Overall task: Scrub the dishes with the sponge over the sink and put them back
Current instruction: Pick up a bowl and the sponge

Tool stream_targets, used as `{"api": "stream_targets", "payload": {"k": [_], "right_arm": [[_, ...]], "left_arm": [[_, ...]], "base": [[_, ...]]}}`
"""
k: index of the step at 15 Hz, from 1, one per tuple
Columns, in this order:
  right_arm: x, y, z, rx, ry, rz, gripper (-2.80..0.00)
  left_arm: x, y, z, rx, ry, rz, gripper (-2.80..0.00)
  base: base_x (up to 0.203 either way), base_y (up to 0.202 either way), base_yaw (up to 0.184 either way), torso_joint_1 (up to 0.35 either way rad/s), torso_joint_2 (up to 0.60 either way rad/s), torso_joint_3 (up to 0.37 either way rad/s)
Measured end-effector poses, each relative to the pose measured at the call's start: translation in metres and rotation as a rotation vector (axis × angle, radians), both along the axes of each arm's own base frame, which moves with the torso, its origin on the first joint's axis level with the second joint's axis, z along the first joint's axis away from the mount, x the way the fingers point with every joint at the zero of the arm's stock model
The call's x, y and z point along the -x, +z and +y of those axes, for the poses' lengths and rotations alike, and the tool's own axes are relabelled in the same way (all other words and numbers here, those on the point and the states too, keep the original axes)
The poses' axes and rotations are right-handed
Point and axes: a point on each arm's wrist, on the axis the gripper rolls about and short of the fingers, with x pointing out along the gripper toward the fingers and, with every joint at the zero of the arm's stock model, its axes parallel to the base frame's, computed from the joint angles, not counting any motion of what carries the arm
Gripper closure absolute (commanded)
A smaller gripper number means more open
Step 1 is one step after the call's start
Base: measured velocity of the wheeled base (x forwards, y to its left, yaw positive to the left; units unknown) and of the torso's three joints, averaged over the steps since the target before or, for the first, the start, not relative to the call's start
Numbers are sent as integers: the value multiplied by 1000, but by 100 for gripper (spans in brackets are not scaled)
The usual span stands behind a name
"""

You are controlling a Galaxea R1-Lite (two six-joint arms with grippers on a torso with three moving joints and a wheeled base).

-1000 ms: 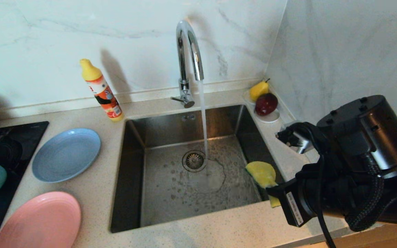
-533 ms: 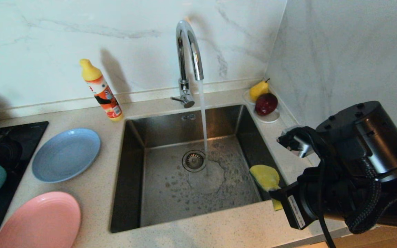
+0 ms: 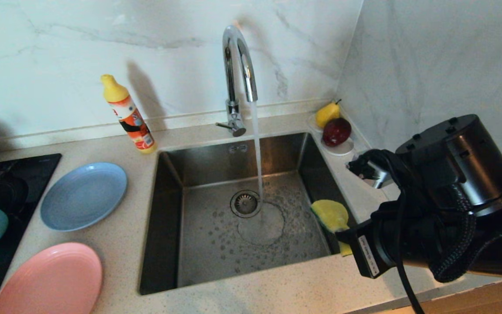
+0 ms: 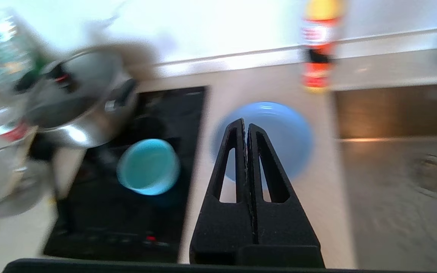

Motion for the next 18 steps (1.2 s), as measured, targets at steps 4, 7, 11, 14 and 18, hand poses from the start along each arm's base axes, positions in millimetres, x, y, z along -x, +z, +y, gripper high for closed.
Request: {"api": "stream_targets", "payload": {"k": [4,7,11,14,18], "right_arm": [[-5,2,5,-4,1,-4,0],[-7,-1,8,2,2,3,0],[-10,-3,11,7,4,10,0],[-12,-4,13,9,4,13,0],[-13,-4,13,9,0,14,0]], "left_arm": [[-99,27,19,12,156,152,0],[-164,26,68,73,246,240,0],[-187,12,148,346,273,314,0],[-174,-2,188,583,289,361,-81],[-159,-23,218,778,375,387,-280]], "base": [[0,0,0,0,0,0],[0,0,0,0,0,0],[0,0,0,0,0,0],[0,0,0,0,0,0],[0,0,0,0,0,0]]}}
